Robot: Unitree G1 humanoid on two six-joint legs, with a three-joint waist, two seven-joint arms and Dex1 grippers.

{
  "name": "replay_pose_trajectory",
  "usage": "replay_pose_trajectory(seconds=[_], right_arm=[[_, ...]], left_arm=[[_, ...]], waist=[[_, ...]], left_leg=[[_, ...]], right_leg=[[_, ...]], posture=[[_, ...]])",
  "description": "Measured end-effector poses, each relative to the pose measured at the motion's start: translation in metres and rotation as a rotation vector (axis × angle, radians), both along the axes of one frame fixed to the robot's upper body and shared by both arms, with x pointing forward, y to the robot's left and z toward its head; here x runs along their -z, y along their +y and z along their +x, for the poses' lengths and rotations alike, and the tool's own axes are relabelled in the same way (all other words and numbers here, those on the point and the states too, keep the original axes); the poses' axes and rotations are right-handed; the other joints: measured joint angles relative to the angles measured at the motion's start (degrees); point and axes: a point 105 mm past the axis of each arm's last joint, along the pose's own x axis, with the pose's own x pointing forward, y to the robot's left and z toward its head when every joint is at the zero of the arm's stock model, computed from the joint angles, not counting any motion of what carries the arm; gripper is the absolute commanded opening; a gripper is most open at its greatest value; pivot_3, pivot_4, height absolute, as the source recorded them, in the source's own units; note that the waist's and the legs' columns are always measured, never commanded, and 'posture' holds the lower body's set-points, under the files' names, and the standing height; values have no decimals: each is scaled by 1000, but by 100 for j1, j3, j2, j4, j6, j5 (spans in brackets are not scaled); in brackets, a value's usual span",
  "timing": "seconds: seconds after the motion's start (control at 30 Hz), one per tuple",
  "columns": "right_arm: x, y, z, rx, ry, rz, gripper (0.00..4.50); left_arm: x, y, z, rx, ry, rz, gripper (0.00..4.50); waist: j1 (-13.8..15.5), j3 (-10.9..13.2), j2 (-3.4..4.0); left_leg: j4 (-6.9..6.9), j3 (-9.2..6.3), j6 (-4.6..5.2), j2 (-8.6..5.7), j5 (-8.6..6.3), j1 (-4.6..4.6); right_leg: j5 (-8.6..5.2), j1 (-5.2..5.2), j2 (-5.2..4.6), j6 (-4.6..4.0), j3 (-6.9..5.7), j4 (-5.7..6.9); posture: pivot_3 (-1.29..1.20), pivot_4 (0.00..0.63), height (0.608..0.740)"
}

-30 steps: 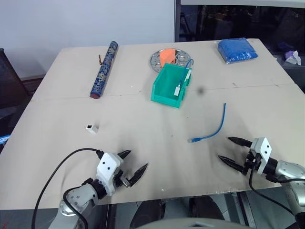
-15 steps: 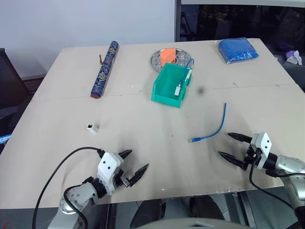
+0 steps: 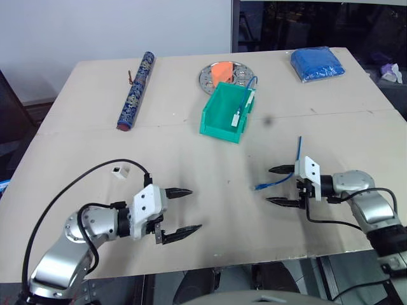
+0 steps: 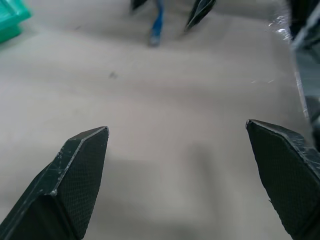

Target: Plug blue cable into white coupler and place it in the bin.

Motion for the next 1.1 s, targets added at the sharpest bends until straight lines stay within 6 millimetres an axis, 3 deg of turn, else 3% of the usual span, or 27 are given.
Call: replay_pose_trajectory(seconds=[0.2, 0.23, 0.4, 0.6, 0.77, 0.8, 0.83, 0.9, 1.07, 1.1], right_arm=[[-3, 11, 5, -53, -8, -3, 335], [-3, 13, 6, -60, -10, 2, 73], [-9, 30, 9, -89, -11, 39, 73], [-28, 70, 29, -149, -39, 77, 73], [-18, 90, 36, -178, -12, 45, 73], [-16, 91, 36, -181, -9, 41, 713], [-16, 91, 37, -182, -8, 42, 931], [-17, 92, 37, -178, -9, 53, 1900], [-40, 76, 41, -95, -70, 150, 4470], [-41, 69, 38, -69, -66, 169, 4470]], left_arm=[[-4, -2, 3, 9, 5, -5, 4500], [-4, -2, 3, 8, 7, -5, 4500], [-3, -2, 4, -2, 16, -7, 4500], [-3, 2, 11, -10, 18, -3, 4500], [-3, 9, 23, -26, 16, 13, 4500], [-3, 10, 25, -30, 14, 13, 4500], [-3, 11, 27, -33, 15, 13, 4500], [-3, 11, 33, -38, 10, 20, 4500], [2, 5, 63, -78, -22, 37, 4500], [5, 1, 69, -78, -27, 36, 4500]], waist=[[-95, 1, -2], [-105, 1, -2], [-111, 2, -1], [-123, 2, -1], [-122, 2, -1], [-126, 2, -1], [-131, 2, -1], [-143, 2, -1], [-164, 1, -3], [-163, 0, -4]], left_leg=[[1, 0, 0, 0, 0, -1], [1, 0, 0, 0, 0, 0], [1, 0, 0, 0, 0, -1], [1, 0, -1, 0, 0, -1], [4, -1, -1, -3, 0, -5], [4, -2, -1, -3, 0, -5], [5, -1, -1, -3, 1, -5], [6, -2, -1, -3, 1, -5], [12, -8, -2, -6, 1, -7], [14, -9, -2, -8, 1, -7]], right_leg=[[0, -1, 0, 1, 0, 1], [0, -2, 1, 0, 2, 1], [0, -4, 1, 1, 2, 5], [1, -12, 2, 0, 2, 12], [1, -14, 1, 1, -2, 10], [1, -14, 1, 1, -2, 9], [1, -15, 1, 1, -2, 10], [1, -15, 0, 1, -4, 10], [2, -14, -1, 3, -11, 16], [2, -13, -2, 3, -12, 19]], posture=[[0, 150, 740], [0, 150, 740], [0, 150, 740], [0, 150, 740], [0, 150, 740], [0, 150, 740], [0, 150, 740], [0, 150, 740], [0, 150, 740], [0, 150, 740]])
